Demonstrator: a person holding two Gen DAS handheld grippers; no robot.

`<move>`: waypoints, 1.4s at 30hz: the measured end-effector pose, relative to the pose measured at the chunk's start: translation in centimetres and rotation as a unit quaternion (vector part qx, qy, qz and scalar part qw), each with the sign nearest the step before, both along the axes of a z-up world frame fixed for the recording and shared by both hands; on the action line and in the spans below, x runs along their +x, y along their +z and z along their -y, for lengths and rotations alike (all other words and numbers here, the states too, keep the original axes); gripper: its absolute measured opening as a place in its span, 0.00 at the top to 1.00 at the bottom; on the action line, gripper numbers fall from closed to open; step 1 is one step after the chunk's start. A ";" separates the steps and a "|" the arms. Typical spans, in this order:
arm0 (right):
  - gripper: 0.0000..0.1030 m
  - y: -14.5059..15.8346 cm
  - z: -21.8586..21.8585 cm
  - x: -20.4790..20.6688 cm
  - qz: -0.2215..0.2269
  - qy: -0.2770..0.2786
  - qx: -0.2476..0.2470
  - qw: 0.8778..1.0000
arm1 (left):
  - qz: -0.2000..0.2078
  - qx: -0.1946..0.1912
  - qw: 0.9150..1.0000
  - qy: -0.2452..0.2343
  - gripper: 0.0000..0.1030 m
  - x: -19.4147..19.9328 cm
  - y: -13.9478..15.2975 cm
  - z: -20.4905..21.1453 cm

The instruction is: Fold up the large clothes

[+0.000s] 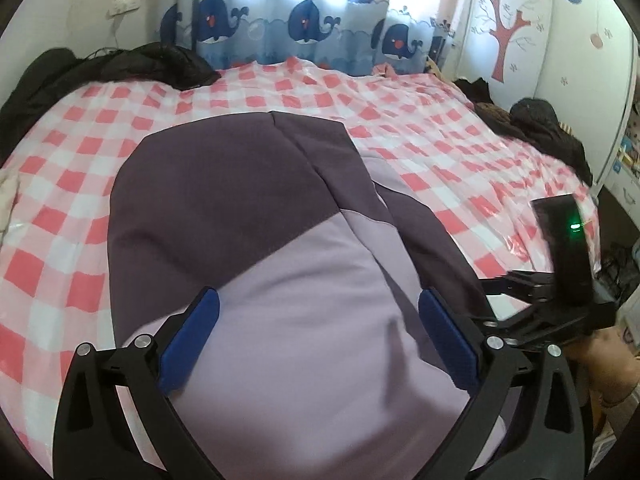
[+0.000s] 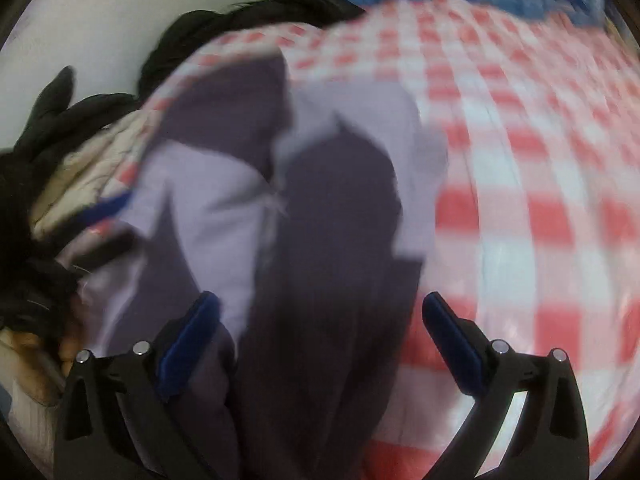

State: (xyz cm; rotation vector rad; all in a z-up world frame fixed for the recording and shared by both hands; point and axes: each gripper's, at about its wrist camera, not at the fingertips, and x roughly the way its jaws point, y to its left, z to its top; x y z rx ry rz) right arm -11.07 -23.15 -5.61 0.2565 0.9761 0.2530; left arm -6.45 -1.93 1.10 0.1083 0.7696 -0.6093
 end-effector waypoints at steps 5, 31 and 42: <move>0.06 -1.8 -0.3 -1.2 0.010 -0.023 -0.015 1.000 | 0.015 0.027 0.999 -0.008 0.08 -1.6 -0.2 0.9; 0.06 0.3 0.2 11.9 -0.002 -0.066 -0.003 0.998 | 0.058 0.072 0.995 -0.032 0.08 -3.1 -0.4 2.0; 0.06 2.4 1.3 -0.4 0.032 0.025 -0.048 0.998 | 0.059 0.068 0.996 -0.027 0.08 -3.7 -0.1 1.9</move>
